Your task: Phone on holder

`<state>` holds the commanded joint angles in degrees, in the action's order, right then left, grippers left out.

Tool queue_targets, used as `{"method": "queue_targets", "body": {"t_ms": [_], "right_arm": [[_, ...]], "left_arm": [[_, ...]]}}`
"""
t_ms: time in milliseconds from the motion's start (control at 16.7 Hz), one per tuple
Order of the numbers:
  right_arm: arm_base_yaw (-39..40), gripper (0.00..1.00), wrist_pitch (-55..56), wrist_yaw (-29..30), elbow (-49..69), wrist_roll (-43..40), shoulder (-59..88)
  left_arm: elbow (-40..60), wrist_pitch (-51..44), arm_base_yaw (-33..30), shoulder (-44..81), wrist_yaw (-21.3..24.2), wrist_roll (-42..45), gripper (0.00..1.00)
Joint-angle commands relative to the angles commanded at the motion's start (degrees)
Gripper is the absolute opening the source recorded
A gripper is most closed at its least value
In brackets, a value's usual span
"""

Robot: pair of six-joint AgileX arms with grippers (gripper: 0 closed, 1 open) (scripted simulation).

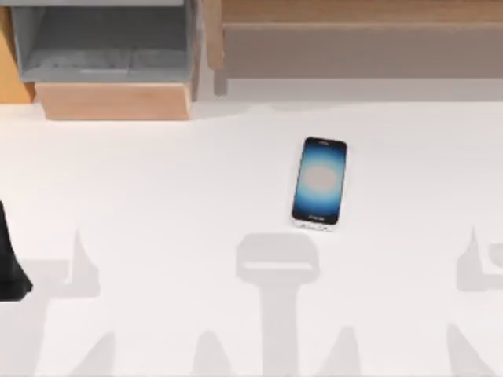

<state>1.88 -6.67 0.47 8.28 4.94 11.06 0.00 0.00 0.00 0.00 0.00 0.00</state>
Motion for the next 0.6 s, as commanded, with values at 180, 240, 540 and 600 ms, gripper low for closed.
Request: {"method": "queue_targets", "body": {"t_ms": [180, 240, 540, 600], "right_arm": [[1.79, 1.0, -7.62, 0.99, 8.71, 4.67, 12.19], [2.47, 1.0, -10.68, 1.44, 12.06, 6.35, 17.01], [6.47, 1.0, -29.18, 4.41, 31.81, 14.86, 45.57], [7.4, 1.0, -33.27, 5.03, 36.29, 16.47, 51.8]], "left_arm": [[0.0, 0.0, 0.0, 0.0, 0.0, 0.0, 1.0], [0.0, 0.0, 0.0, 0.0, 0.0, 0.0, 1.0], [0.0, 0.0, 0.0, 0.0, 0.0, 0.0, 1.0], [0.0, 0.0, 0.0, 0.0, 0.0, 0.0, 1.0]]}}
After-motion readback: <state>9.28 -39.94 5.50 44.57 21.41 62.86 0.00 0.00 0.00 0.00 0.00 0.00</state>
